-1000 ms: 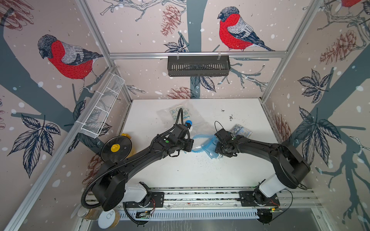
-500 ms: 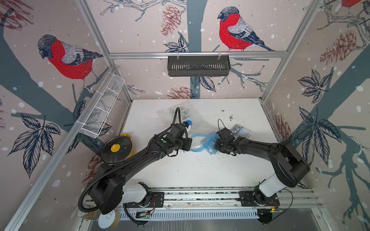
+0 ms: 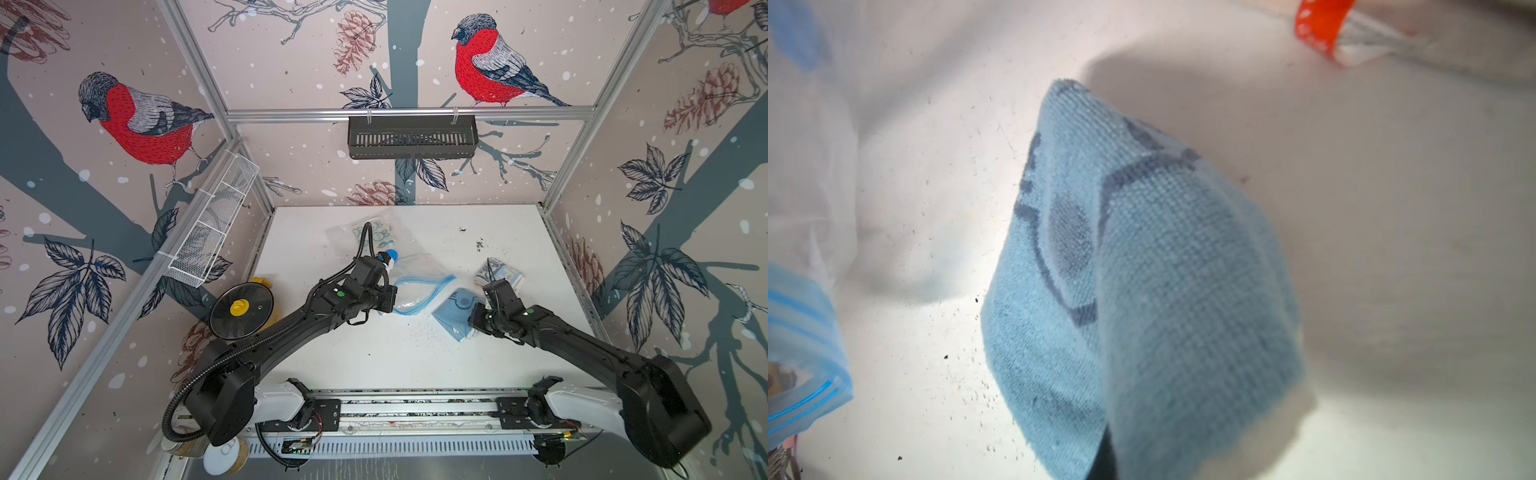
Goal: Place the folded towel into the vacuum bag
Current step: Pick up the towel from the center of the board.
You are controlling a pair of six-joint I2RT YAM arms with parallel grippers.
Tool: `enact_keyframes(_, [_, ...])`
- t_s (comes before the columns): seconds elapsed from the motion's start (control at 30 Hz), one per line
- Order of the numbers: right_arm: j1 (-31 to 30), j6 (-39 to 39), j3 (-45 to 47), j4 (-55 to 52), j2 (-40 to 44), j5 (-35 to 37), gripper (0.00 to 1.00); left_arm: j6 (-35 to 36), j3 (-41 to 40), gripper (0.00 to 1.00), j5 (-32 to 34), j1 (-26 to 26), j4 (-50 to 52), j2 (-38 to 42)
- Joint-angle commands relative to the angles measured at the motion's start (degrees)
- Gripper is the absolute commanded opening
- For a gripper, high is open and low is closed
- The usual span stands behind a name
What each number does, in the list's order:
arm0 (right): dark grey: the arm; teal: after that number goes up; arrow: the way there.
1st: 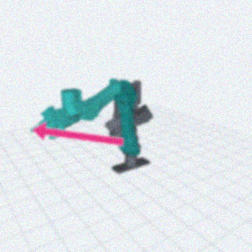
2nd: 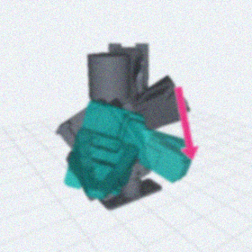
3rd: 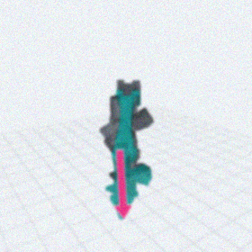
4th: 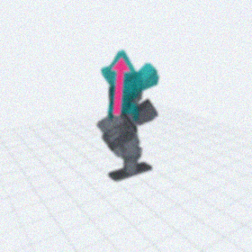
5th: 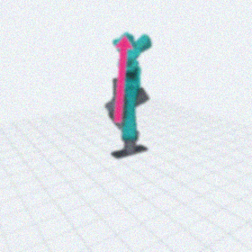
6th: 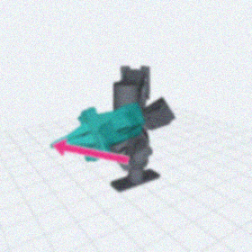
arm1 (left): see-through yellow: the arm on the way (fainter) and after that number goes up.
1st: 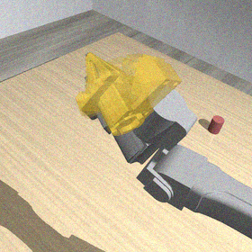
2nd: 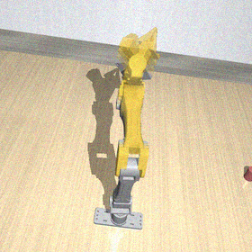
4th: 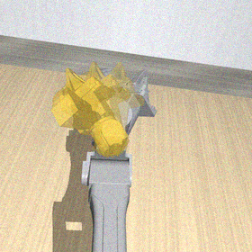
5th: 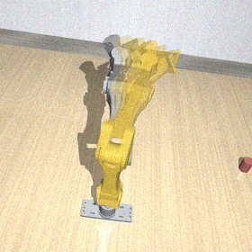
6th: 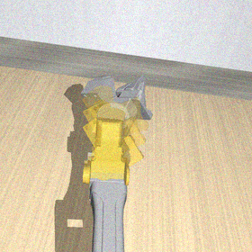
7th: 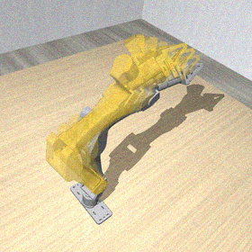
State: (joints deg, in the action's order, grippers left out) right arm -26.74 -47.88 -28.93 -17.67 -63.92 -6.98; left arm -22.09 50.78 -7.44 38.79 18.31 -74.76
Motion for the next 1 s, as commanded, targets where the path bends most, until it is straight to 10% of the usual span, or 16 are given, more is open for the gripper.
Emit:
enact_keyframes(0.0, [2.30,2.67,1.77,-0.27,4.33,-3.20,0.00,-0.14,0.02,0.00,0.60,-0.11,-1.27,-0.46])
enact_keyframes(0.97, [7.88,9.59,2.34,0.28,6.05,-15.73,0.01,-2.44,2.52,0.00,3.80,0.40,-0.93,-4.34])
